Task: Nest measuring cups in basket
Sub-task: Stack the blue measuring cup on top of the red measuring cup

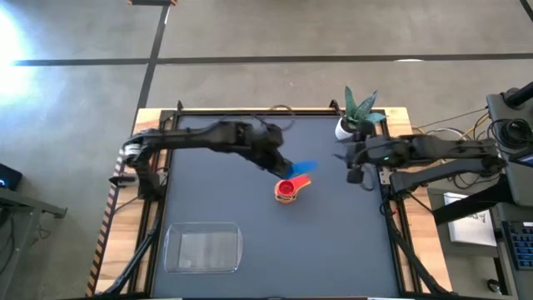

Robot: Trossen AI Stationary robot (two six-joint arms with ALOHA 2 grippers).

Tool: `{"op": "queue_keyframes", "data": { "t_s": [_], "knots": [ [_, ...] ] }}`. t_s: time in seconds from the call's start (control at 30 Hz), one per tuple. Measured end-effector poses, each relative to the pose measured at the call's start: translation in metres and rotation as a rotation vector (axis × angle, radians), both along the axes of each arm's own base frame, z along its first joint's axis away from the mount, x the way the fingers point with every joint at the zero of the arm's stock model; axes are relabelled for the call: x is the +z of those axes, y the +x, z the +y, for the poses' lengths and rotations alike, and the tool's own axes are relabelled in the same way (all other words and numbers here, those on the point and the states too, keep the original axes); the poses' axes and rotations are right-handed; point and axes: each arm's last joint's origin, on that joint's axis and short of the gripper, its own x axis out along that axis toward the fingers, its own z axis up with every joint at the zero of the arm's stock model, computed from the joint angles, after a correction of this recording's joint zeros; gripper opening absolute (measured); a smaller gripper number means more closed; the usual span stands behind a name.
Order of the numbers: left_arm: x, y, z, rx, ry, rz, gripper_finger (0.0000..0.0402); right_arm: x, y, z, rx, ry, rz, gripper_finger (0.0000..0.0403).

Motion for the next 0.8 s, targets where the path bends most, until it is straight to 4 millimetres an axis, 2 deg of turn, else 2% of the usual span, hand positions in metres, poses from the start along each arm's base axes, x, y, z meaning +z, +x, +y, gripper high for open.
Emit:
{"op": "queue_keyframes", "data": {
  "t_s": [0.2, 0.4, 0.63, 0.8],
  "knots": [
    [-0.026, 0.043, -0.009, 0.010, -0.014, 0.110, 0.0000, 0.013, -0.028, -0.001, 0.000, 0.018, -0.109, 0.0187],
    [-0.052, 0.070, -0.008, 0.023, -0.037, 0.241, 0.0000, 0.020, -0.063, -0.002, 0.009, 0.057, -0.211, 0.0187],
    [-0.074, 0.081, -0.010, -0.002, -0.055, 0.382, 0.0000, 0.011, -0.072, -0.002, 0.005, 0.077, -0.224, 0.0187],
    [-0.072, 0.080, -0.012, 0.007, -0.009, 0.384, 0.0000, 0.007, -0.072, -0.002, 0.007, 0.073, -0.205, 0.0187]
  ]
}}
